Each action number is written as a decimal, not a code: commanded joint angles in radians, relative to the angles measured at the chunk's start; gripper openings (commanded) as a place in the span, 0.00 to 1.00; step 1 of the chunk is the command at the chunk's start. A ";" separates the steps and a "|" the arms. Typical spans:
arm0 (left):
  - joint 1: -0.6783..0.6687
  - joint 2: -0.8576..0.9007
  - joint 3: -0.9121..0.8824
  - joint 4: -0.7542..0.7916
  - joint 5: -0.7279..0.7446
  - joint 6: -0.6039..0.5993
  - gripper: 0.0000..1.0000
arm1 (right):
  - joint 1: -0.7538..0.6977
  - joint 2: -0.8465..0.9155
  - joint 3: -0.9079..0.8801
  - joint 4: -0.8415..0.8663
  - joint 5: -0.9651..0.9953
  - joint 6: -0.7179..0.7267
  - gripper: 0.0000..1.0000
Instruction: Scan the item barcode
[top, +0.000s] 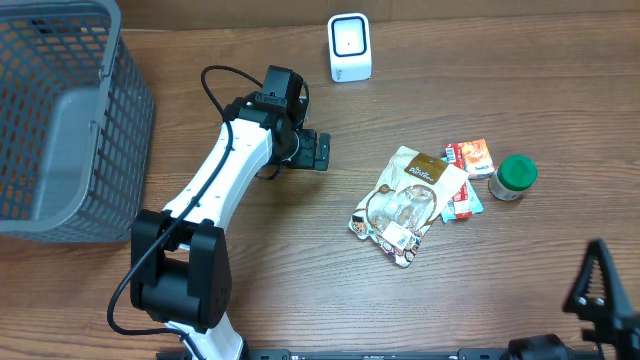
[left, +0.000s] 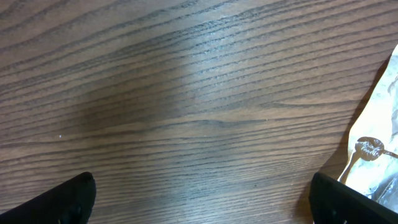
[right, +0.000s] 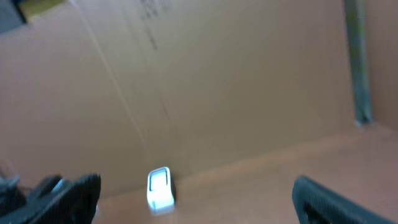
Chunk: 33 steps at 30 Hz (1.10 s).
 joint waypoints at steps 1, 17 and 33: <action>0.002 -0.025 0.011 0.002 -0.006 -0.017 1.00 | -0.003 -0.070 -0.152 0.172 -0.072 -0.092 1.00; 0.002 -0.025 0.011 0.002 -0.006 -0.017 1.00 | -0.003 -0.106 -0.754 1.038 -0.125 -0.083 1.00; 0.002 -0.025 0.011 0.002 -0.006 -0.017 0.99 | -0.003 -0.106 -0.916 0.956 -0.141 -0.084 1.00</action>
